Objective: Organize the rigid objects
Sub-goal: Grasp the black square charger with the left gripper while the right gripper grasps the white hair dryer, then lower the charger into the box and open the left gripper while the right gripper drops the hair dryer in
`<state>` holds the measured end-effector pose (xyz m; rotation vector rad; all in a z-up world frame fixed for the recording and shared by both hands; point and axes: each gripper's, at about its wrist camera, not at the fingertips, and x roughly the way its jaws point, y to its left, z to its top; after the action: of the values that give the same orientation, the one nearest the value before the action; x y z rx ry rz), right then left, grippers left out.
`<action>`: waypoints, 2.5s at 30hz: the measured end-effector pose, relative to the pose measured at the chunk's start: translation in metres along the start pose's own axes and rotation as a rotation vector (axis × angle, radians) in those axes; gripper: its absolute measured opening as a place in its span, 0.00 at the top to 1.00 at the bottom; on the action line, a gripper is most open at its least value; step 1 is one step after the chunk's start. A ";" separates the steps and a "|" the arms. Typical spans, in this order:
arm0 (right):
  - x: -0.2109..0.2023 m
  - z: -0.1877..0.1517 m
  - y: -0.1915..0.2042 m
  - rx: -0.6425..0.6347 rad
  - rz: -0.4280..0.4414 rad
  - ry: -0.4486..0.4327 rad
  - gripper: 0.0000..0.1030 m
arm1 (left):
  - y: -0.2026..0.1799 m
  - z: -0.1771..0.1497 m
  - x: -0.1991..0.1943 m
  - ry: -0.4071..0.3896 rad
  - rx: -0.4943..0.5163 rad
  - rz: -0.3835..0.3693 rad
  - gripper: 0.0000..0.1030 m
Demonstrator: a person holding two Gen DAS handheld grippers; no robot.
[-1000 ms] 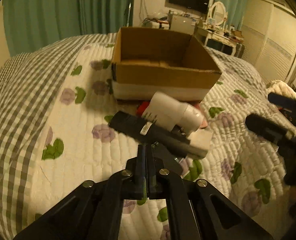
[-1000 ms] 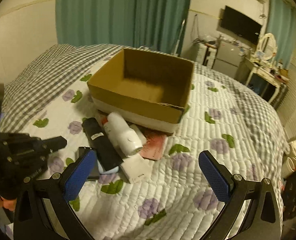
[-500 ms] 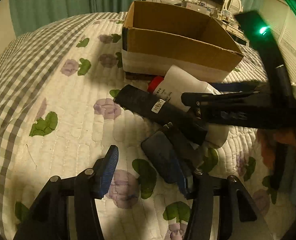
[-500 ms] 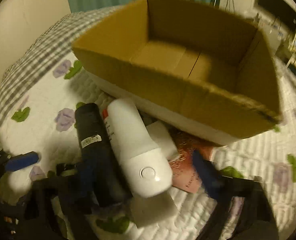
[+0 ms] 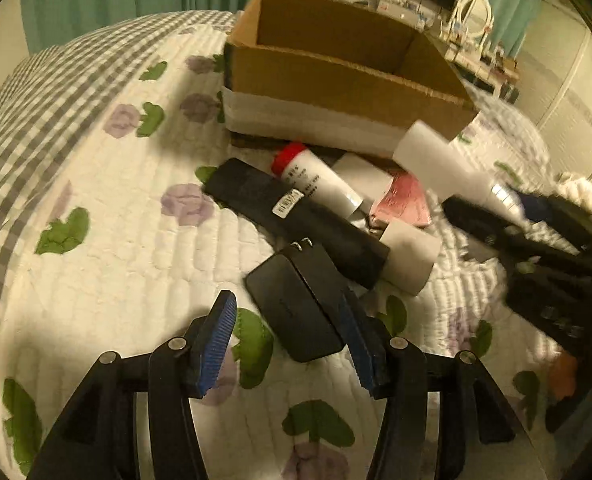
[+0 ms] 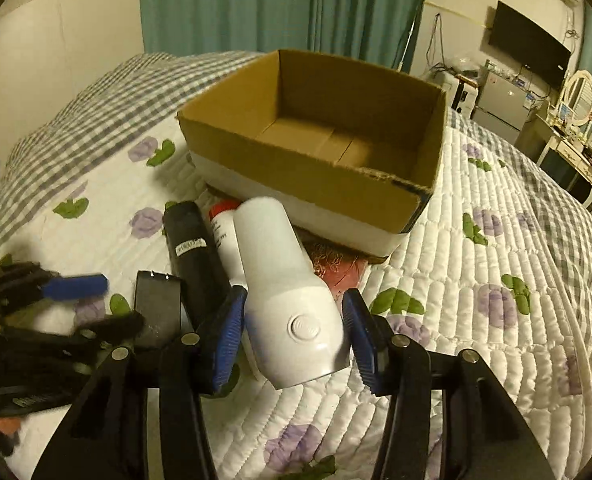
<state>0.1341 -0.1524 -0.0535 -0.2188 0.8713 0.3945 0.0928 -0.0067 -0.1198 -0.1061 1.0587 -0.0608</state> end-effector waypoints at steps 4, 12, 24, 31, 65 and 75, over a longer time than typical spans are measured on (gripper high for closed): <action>-0.010 -0.004 -0.007 0.018 0.010 -0.010 0.52 | -0.005 0.003 0.025 0.045 -0.036 -0.028 0.37; -0.010 -0.006 -0.012 0.058 0.034 -0.015 0.52 | -0.023 0.000 0.056 0.053 0.073 0.065 0.31; -0.022 -0.010 -0.006 0.065 0.033 -0.034 0.52 | -0.014 -0.007 0.000 -0.050 0.092 0.013 0.63; -0.040 -0.008 -0.005 0.080 0.004 -0.068 0.52 | -0.012 0.005 -0.033 -0.138 0.131 -0.005 0.63; 0.020 0.141 -0.064 0.138 -0.117 -0.156 0.53 | -0.006 0.210 0.032 -0.326 0.180 0.082 0.62; 0.032 0.135 -0.078 0.176 -0.096 -0.161 0.52 | -0.010 0.203 0.045 -0.330 0.217 0.082 0.39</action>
<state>0.2804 -0.1686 0.0084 -0.0646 0.7291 0.2403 0.2922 -0.0090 -0.0588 0.1207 0.7201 -0.0804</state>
